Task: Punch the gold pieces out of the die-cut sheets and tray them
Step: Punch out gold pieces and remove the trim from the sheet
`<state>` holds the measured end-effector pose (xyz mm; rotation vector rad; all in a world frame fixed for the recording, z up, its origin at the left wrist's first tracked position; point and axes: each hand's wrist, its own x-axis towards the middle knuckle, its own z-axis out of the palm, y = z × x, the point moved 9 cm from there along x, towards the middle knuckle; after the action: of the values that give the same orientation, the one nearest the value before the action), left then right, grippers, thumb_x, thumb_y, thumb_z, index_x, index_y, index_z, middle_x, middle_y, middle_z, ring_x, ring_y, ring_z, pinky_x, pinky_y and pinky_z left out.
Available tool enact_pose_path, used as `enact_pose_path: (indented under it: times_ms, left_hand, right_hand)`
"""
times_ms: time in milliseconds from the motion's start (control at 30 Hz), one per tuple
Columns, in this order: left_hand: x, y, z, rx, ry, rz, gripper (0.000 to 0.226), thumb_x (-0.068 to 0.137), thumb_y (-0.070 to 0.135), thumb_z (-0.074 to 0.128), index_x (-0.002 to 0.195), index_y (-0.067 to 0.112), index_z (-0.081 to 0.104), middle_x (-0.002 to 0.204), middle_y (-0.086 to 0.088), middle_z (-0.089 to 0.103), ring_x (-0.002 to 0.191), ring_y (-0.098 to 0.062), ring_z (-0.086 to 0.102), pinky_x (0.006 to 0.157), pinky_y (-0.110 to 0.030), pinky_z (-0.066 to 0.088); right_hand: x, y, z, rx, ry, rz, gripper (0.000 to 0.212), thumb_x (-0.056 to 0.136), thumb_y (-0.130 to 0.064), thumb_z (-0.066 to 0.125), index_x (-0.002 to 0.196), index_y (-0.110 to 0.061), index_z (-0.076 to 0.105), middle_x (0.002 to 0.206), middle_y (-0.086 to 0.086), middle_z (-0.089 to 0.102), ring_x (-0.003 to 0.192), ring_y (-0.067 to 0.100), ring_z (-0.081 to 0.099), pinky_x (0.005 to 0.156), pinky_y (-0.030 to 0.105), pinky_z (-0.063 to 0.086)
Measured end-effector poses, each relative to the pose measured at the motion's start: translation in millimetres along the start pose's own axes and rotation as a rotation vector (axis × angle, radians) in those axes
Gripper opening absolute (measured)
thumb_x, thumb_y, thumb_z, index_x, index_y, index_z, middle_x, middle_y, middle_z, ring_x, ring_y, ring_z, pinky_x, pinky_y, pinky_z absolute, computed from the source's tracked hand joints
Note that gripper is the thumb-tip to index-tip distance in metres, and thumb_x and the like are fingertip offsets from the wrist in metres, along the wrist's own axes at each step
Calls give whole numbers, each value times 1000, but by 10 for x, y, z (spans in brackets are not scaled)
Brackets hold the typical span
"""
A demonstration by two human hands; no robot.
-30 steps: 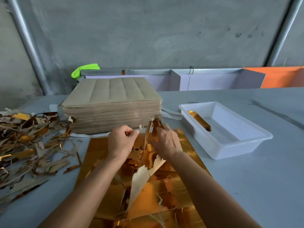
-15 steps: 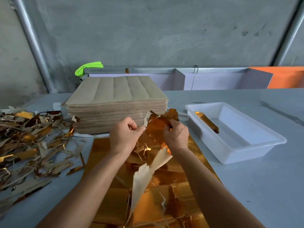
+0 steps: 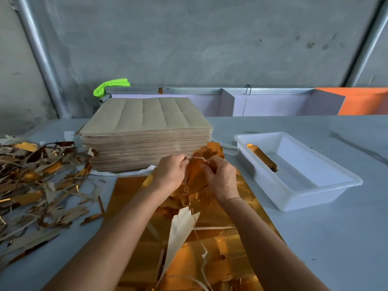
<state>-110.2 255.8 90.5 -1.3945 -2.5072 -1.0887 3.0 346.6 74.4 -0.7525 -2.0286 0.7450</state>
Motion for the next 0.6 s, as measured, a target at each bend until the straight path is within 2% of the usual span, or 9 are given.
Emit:
enact_pose_path:
  times_ms: [67, 133, 200, 267, 333, 433, 500, 533, 600]
  left_hand:
    - [25, -109, -99, 5, 86, -42, 21, 98, 12, 47, 95, 3, 66, 90, -2, 64, 73, -23, 62, 54, -18, 38]
    - [50, -313, -194, -69, 133, -138, 21, 99, 15, 45, 92, 8, 63, 75, -1, 58, 58, -17, 52, 44, -16, 32]
    - [43, -640, -299, -311, 213, -333, 21, 100, 16, 43, 95, 8, 62, 70, -2, 52, 57, -16, 46, 44, -22, 34]
    - [-2, -894, -333, -523, 275, -478, 24, 101, 18, 42, 95, 5, 62, 75, -7, 53, 60, -18, 47, 52, -27, 36]
    - [-65, -980, -312, -687, 327, -557, 23, 101, 17, 41, 95, 5, 60, 76, -5, 55, 60, -14, 50, 53, -25, 42]
    - [-126, -953, -236, -1029, 400, -612, 18, 102, 12, 37, 107, 5, 53, 89, -5, 61, 78, -15, 63, 74, -26, 53]
    - [-129, -909, -224, -1172, 421, -602, 16, 102, 10, 34, 107, 6, 49, 103, -12, 60, 92, -22, 63, 88, -31, 51]
    - [-128, -882, -250, -1145, 422, -584, 15, 102, 9, 34, 106, 6, 48, 106, -14, 59, 94, -23, 63, 87, -29, 51]
    - [-112, -815, -303, -1077, 421, -527, 14, 102, 10, 38, 104, 5, 51, 109, -14, 60, 90, -22, 65, 77, -23, 55]
  right_hand:
    - [41, 49, -58, -62, 7, 36, 5, 93, -15, 56, 89, -14, 59, 84, -2, 57, 72, 9, 54, 65, 17, 45]
    - [97, 101, -195, -108, 43, 54, 6, 94, -11, 55, 91, -8, 59, 81, 1, 57, 72, 13, 54, 63, 18, 45]
    - [144, 212, -381, -87, 121, 104, 6, 94, -8, 54, 91, -7, 59, 74, -3, 52, 66, 10, 49, 53, 10, 37]
    - [145, 380, -510, -20, 187, 201, 6, 94, -8, 53, 96, -6, 58, 72, -5, 50, 66, 11, 50, 52, 11, 33]
    - [120, 483, -547, 25, 205, 256, 7, 95, -10, 52, 99, -6, 56, 72, -7, 47, 64, 6, 46, 53, 18, 35]
    - [71, 540, -545, 53, 211, 284, 4, 95, -8, 52, 98, -7, 55, 75, -3, 49, 64, 4, 44, 51, 13, 32]
    - [47, 546, -538, 80, 197, 291, 2, 96, -10, 53, 95, -12, 53, 78, -2, 51, 65, 3, 45, 50, 9, 33]
    - [43, 539, -531, 96, 183, 282, 5, 95, -11, 55, 94, -15, 52, 79, -3, 51, 65, 3, 46, 50, 9, 34]
    - [45, 517, -522, 113, 154, 261, 7, 95, -13, 57, 94, -17, 51, 78, -6, 51, 66, 3, 47, 51, 9, 35]
